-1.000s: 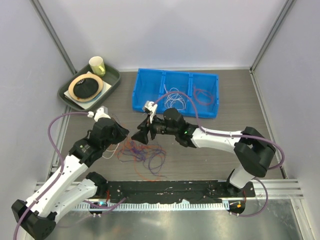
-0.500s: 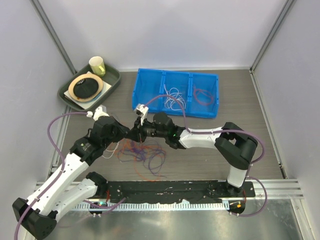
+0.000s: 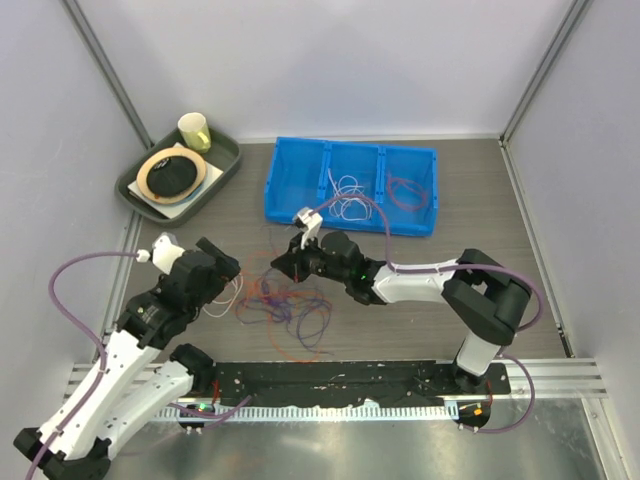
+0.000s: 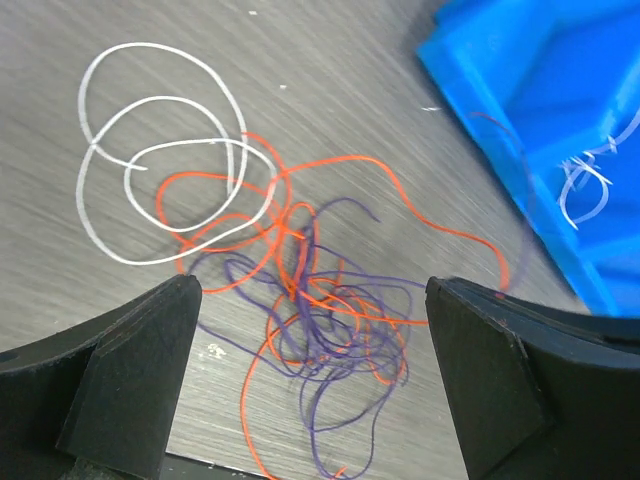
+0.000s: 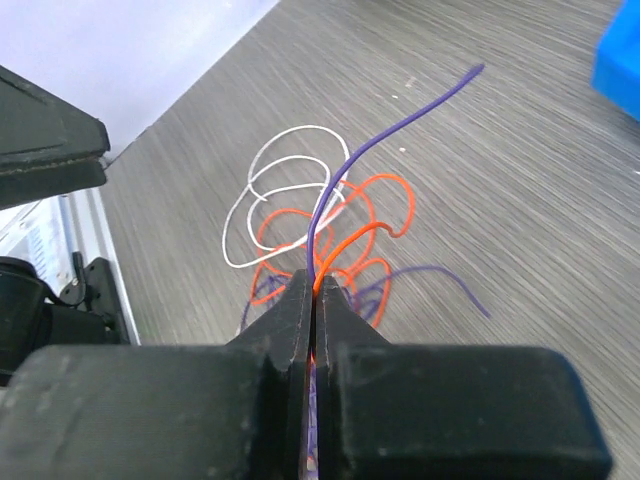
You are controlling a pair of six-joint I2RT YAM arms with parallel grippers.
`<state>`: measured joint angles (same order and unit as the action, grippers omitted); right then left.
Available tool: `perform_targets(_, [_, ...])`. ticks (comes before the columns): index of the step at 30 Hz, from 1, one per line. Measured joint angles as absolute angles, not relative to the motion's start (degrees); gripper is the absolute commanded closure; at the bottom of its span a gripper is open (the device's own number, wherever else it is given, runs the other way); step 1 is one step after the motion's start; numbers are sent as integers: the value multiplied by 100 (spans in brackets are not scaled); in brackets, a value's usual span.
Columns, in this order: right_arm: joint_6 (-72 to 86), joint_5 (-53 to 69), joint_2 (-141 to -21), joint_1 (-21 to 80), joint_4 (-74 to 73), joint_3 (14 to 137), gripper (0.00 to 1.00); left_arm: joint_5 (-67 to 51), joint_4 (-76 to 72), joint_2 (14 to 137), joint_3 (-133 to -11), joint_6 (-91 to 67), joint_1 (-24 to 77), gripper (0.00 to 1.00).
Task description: Untangle the cables
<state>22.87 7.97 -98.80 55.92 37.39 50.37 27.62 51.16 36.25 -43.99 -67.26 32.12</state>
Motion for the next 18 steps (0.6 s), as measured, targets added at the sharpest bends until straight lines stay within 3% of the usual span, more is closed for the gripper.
perform_targets(11, [2265, -110, -8508, 4978, 2856, 4106, 99, 2541, 5312, 4875, -4023, -6890, 1973, 0])
perform_targets(18, [2237, -143, -7784, 4421, 2561, 3662, 99, 1994, 4532, 5334, -3575, -6576, 1863, 0])
